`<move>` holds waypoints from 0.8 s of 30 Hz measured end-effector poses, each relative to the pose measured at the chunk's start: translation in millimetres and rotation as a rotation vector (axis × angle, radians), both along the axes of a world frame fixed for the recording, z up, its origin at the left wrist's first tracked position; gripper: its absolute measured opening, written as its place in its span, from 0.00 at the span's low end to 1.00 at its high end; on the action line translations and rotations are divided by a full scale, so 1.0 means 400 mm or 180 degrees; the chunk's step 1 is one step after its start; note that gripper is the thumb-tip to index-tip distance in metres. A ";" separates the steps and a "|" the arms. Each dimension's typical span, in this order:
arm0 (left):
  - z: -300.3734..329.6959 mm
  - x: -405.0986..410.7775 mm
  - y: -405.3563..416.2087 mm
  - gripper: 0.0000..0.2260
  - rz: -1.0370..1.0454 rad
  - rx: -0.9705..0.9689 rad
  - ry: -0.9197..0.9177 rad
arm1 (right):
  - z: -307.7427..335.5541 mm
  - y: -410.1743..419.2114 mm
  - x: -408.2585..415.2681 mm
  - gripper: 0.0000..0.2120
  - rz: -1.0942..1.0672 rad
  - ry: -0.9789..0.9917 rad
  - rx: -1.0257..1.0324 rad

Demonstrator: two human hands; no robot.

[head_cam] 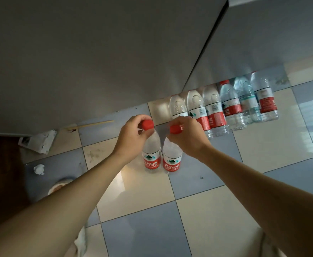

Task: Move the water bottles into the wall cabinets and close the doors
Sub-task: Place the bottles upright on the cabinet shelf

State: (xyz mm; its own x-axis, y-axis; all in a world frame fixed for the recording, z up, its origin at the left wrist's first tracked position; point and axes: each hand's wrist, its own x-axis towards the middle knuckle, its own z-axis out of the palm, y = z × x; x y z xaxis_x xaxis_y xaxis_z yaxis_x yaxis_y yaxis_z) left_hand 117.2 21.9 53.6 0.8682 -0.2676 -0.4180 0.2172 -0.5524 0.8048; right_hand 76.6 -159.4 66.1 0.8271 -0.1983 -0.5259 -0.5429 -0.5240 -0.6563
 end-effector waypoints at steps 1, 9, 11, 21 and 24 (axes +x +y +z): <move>0.019 0.009 0.002 0.13 -0.0046 -0.0064 -0.0075 | 0.018 -0.001 -0.001 0.12 0.0055 -0.0092 -0.0037; 0.074 0.001 0.031 0.16 -0.0558 0.0132 -0.1102 | 0.065 0.019 -0.016 0.12 -0.0034 -0.0573 -0.0043; 0.069 -0.005 0.042 0.16 -0.0544 0.0207 -0.1153 | 0.055 0.025 -0.016 0.14 -0.0043 -0.0653 -0.0047; -0.042 -0.029 0.051 0.31 -0.0025 0.0138 -0.0354 | -0.106 -0.002 -0.106 0.41 -0.0330 -0.0603 -0.0486; -0.111 -0.038 0.048 0.31 0.0150 0.0118 -0.0124 | -0.179 -0.003 -0.105 0.44 -0.0139 -0.0649 -0.0917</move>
State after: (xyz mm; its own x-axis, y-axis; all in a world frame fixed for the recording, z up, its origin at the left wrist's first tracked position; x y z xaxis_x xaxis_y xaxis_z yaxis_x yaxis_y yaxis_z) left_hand 101.9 41.2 9.2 0.8952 -0.2112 -0.3924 0.2125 -0.5718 0.7924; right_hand 34.6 -160.4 -5.6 0.8968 -0.3518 -0.2681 -0.4418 -0.6826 -0.5822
